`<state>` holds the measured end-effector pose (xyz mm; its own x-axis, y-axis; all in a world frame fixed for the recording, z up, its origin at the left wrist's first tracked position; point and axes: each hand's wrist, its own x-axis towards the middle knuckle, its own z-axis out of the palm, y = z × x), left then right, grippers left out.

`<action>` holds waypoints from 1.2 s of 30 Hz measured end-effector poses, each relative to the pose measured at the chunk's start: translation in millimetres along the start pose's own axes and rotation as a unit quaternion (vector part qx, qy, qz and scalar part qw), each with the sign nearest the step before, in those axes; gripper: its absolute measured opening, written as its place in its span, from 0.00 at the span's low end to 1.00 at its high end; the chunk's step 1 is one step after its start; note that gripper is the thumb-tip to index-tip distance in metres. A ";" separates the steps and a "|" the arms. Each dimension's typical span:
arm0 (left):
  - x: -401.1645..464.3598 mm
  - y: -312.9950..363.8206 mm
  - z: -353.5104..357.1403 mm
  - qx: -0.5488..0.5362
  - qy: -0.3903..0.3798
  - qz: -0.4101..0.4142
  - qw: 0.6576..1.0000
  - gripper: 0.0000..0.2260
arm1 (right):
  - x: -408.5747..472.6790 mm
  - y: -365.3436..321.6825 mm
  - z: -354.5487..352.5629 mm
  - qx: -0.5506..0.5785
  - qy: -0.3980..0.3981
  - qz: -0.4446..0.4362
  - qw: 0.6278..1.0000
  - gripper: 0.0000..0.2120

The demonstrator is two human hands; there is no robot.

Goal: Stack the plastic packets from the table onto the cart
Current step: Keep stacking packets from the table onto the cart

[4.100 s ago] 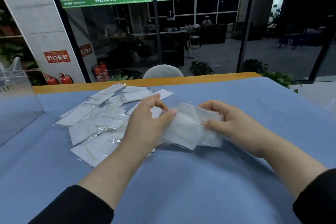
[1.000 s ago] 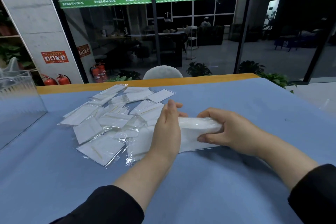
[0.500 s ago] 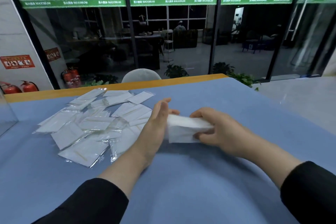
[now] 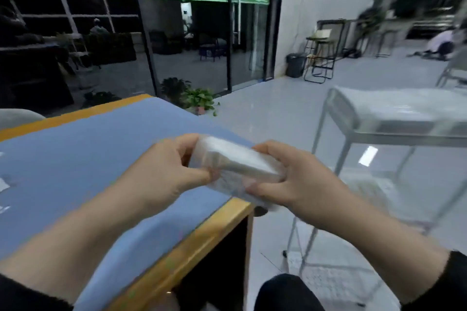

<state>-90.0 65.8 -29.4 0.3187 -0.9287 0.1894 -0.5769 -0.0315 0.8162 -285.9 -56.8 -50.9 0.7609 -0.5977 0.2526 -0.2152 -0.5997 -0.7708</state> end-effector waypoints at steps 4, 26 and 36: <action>18.7 36.0 109.7 0.001 -0.133 0.021 0.991 0.09 | -88.0 49.2 -73.4 -0.050 0.007 0.105 0.993 0.10; 148.4 16.2 420.9 0.150 -0.189 0.031 0.970 0.23 | -95.9 337.8 -202.4 -0.260 0.247 0.341 0.869 0.17; 195.9 -7.9 460.9 0.280 -0.182 0.111 0.936 0.18 | -43.7 409.8 -200.1 -0.363 0.189 0.340 0.847 0.10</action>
<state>-369.6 -286.1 -250.3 -0.0747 -0.9965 0.0380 -0.9345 0.0832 0.3461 -529.8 -382.9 -260.7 0.0896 -0.9813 0.1705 -0.9490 -0.1361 -0.2844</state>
